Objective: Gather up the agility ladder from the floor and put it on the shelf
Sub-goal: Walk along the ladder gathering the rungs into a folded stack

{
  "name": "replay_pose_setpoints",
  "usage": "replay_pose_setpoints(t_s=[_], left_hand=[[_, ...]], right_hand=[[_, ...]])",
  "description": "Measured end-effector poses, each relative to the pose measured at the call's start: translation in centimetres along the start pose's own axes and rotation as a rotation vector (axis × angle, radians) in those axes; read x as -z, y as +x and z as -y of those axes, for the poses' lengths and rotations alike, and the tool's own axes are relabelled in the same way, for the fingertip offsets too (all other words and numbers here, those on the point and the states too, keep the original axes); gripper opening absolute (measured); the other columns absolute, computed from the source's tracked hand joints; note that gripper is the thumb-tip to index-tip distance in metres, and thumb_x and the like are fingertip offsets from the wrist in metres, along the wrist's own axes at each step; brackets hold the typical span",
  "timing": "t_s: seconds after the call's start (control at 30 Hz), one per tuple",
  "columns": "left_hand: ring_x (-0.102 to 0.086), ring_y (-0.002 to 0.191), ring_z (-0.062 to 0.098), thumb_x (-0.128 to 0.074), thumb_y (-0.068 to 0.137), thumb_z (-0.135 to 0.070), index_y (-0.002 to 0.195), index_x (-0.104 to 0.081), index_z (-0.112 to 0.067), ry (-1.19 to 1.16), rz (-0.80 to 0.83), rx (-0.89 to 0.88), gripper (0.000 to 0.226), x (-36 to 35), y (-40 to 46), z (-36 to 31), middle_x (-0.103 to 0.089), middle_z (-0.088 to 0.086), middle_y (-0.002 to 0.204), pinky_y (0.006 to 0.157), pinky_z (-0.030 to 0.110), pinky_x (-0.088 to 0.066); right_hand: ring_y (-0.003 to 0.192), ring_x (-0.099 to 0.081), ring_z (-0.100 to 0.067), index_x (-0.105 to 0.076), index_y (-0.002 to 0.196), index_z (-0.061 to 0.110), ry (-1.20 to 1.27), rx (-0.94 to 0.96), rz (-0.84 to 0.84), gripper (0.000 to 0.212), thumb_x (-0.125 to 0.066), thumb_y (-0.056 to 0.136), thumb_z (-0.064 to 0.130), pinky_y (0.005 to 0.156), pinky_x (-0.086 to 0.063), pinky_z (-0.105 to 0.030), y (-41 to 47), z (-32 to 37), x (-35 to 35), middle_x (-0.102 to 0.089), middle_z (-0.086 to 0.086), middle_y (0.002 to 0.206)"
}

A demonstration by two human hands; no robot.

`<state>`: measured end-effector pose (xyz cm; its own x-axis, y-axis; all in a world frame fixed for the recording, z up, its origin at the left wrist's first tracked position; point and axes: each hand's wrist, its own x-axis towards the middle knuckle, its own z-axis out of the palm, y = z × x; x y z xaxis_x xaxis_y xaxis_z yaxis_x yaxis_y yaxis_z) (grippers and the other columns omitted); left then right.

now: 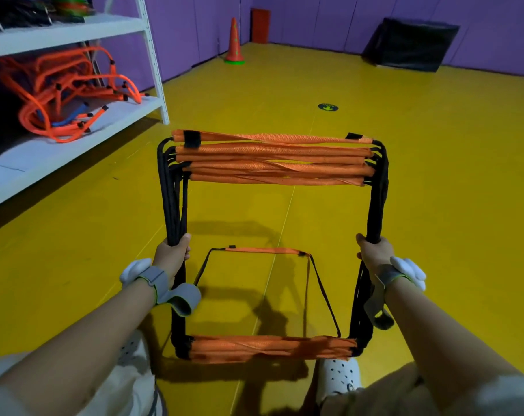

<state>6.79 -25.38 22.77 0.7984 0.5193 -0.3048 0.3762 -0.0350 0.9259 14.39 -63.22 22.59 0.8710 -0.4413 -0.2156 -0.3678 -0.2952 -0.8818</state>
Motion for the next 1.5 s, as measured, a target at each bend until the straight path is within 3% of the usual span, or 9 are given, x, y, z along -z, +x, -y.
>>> replay_pose_setpoints(t_s=[0.2,0.4,0.63,0.8,0.97,1.1,1.23,1.33,1.5], left_hand=[[-0.043,0.057,0.017,-0.046,0.101,-0.024,0.097,-0.047,-0.007,0.12,0.05,0.161,0.018,-0.7,2.1,6.1,-0.045,0.004,0.068,0.056,0.024,-0.036],[-0.043,0.057,0.021,-0.05,0.099,-0.029,0.064,-0.047,-0.01,0.195,0.108,0.358,0.04,-2.7,5.2,11.7,-0.046,0.007,0.062,0.073,0.033,-0.039],[-0.04,0.053,0.02,-0.052,0.098,-0.021,0.063,-0.05,-0.01,0.24,0.1,0.451,0.037,-3.8,8.6,16.9,-0.048,0.006,0.061,0.053,0.028,-0.034],[-0.042,0.058,0.023,-0.054,0.096,-0.021,0.068,-0.052,-0.011,0.291,0.19,0.478,0.031,-4.3,9.7,21.6,-0.05,0.006,0.064,0.065,0.031,-0.037],[-0.051,0.074,0.027,-0.059,0.094,-0.019,0.082,-0.057,-0.009,0.364,0.204,0.474,0.016,-4.6,10.5,24.6,-0.053,0.003,0.072,0.078,0.037,-0.039],[-0.05,0.091,0.027,-0.058,0.095,-0.022,0.128,-0.053,-0.01,0.379,0.254,0.478,0.036,-4.1,9.8,26.0,-0.053,0.008,0.1,0.08,0.038,-0.038],[-0.048,0.082,0.027,-0.057,0.095,-0.013,0.122,-0.053,-0.005,0.417,0.28,0.371,0.028,-3.8,8.4,26.7,-0.05,0.009,0.093,0.078,0.043,-0.041],[-0.048,0.08,0.027,-0.057,0.094,-0.005,0.112,-0.054,-0.004,0.418,0.255,0.347,0.019,-3.5,7.2,27.3,-0.05,0.009,0.084,0.074,0.035,-0.037],[-0.046,0.073,0.026,-0.057,0.096,-0.014,0.105,-0.05,-0.007,0.396,0.28,0.513,0.013,-2.3,5.1,28.3,-0.046,0.006,0.076,0.075,0.036,-0.035]], right_hand=[[0.053,-0.047,-0.021,-0.059,0.112,-0.005,-0.08,-0.122,0.054,0.036,-0.06,0.092,0.024,0.063,-0.041,-0.037,1.3,-6.0,-3.0,-0.051,-0.004,0.06],[0.052,-0.048,-0.019,-0.058,0.117,-0.007,-0.173,-0.217,0.054,0.037,-0.061,0.091,0.02,0.053,-0.041,-0.031,3.2,-11.9,-5.3,-0.051,-0.005,0.061],[0.086,-0.065,-0.033,-0.053,0.123,-0.004,-0.403,-0.188,0.197,0.041,-0.063,0.088,0.013,0.072,-0.048,-0.038,5.1,-15.2,-9.0,-0.061,-0.015,0.086],[0.097,-0.066,-0.041,-0.054,0.123,-0.003,-0.558,-0.276,0.239,0.039,-0.061,0.086,0.008,0.074,-0.05,-0.042,5.1,-18.7,-10.1,-0.066,-0.028,0.104],[0.087,-0.065,-0.039,-0.057,0.108,0.01,-0.734,-0.351,0.284,0.028,-0.058,0.082,0.021,0.081,-0.056,-0.047,4.5,-21.6,-9.9,-0.067,-0.021,0.094],[0.077,-0.059,-0.035,-0.055,0.1,0.012,-0.757,-0.39,0.275,0.022,-0.059,0.081,0.023,0.068,-0.049,-0.037,3.5,-22.5,-10.5,-0.062,-0.017,0.084],[0.069,-0.056,-0.028,-0.058,0.107,0.006,-0.72,-0.39,0.264,0.024,-0.057,0.085,0.015,0.063,-0.044,-0.029,3.4,-22.5,-10.3,-0.06,-0.011,0.078],[0.074,-0.067,-0.032,-0.059,0.094,0.009,-0.748,-0.436,0.293,0.025,-0.06,0.079,0.028,0.076,-0.059,-0.043,2.6,-22.7,-9.1,-0.069,-0.014,0.08],[0.071,-0.07,-0.035,-0.064,0.077,0.007,-0.651,-0.526,0.337,0.022,-0.066,0.077,0.029,0.079,-0.059,-0.05,1.8,-23.5,-8.3,-0.071,-0.018,0.072]])
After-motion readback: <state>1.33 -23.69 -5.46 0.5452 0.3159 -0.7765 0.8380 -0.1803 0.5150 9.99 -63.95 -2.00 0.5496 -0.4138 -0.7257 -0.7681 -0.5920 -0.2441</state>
